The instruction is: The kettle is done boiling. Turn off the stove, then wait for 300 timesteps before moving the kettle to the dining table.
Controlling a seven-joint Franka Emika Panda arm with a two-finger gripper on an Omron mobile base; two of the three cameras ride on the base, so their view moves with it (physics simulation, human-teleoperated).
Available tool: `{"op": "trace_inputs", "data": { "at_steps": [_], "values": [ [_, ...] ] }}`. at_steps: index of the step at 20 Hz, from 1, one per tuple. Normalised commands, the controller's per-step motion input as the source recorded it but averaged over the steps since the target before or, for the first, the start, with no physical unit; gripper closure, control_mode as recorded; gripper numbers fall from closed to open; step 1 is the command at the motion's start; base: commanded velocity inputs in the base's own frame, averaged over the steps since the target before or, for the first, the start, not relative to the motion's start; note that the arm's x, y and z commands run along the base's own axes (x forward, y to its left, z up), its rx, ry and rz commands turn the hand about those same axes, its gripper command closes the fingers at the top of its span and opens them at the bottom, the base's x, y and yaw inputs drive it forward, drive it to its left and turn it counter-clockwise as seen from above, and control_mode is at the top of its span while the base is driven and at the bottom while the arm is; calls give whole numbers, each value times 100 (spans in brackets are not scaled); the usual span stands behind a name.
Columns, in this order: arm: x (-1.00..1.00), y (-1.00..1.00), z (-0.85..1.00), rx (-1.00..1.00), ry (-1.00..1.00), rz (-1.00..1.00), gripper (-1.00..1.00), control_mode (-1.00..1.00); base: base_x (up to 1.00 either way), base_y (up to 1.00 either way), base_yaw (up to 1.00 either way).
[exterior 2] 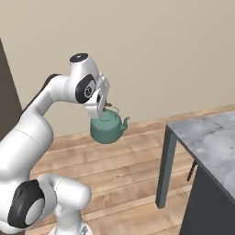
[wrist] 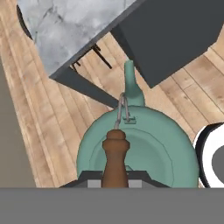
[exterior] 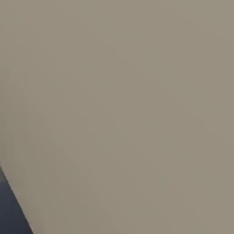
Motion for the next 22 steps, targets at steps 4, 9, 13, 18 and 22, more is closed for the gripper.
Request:
{"op": "trace_inputs", "data": {
  "at_steps": [4,9,13,18,22],
  "values": [
    [0,0,0,0,0,0,100,100,94,43,-39],
    [0,0,0,0,0,0,100,100,96,43,-39],
    [0,0,0,0,0,0,100,100,96,46,-39],
    [0,0,0,0,0,0,100,100,96,45,-39],
    [0,0,0,0,0,0,100,100,96,45,-39]
  ]
}}
